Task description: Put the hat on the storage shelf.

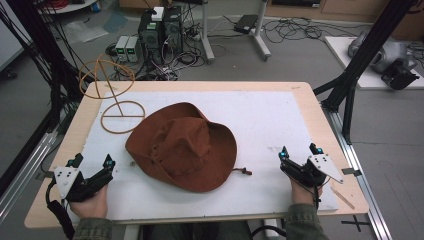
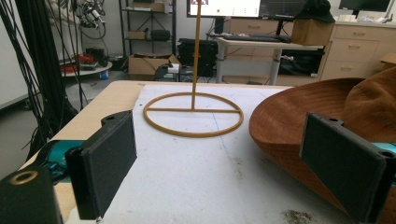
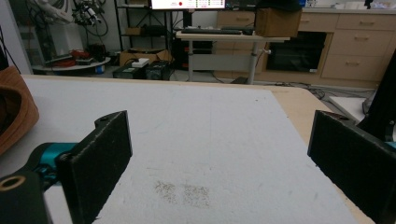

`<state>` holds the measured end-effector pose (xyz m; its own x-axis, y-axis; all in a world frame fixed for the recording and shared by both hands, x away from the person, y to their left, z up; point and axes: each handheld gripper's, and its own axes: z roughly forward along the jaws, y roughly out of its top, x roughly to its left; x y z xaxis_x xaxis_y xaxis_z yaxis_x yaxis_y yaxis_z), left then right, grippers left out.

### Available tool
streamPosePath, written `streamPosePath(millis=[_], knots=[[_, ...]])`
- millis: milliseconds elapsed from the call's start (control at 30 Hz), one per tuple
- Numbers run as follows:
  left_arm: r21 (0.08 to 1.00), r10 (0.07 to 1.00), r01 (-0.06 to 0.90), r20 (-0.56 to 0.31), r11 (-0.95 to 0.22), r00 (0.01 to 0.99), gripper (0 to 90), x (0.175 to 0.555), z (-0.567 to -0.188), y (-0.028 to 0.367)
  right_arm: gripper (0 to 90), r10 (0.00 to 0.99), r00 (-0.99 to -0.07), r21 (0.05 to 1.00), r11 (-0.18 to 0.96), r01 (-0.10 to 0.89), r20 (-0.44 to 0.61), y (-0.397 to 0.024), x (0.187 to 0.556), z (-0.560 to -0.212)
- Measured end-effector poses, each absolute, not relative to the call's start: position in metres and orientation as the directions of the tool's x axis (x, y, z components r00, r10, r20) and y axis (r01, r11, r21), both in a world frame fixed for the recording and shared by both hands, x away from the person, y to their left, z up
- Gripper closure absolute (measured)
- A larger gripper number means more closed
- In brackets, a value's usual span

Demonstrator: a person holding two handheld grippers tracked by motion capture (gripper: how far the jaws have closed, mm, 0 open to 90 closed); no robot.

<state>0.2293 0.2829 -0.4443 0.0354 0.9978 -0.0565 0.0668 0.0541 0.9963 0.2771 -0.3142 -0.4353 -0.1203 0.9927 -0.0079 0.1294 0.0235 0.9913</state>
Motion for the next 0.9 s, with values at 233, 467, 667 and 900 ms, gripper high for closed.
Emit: streamPosePath(millis=[233, 467, 667, 900], knots=[[0.996, 0.998, 0.065, -0.056, 0.054, 0.033, 11.2, 0.2293, -0.4439, 0.2831, 5.5, 0.993, -0.118, 0.991, 0.019, 0.131, -0.003, -0.3151, 0.2760, -0.4351], [0.997, 0.998, 0.062, -0.058, 0.056, 0.031, 11.2, 0.2299, -0.4438, 0.2824, 5.5, 0.993, -0.117, 0.992, 0.017, 0.127, -0.002, -0.3167, 0.2754, -0.4350], [0.996, 0.998, 0.064, -0.058, 0.056, 0.032, 11.2, 0.2298, -0.4438, 0.2826, 5.5, 0.993, -0.118, 0.992, 0.015, 0.127, 0.000, -0.3163, 0.2757, -0.4347], [0.997, 0.998, 0.059, -0.060, 0.058, 0.030, 11.2, 0.2277, -0.4432, 0.2840, 5.5, 0.991, -0.133, 0.994, 0.013, 0.111, 0.002, -0.3126, 0.2781, -0.4286]])
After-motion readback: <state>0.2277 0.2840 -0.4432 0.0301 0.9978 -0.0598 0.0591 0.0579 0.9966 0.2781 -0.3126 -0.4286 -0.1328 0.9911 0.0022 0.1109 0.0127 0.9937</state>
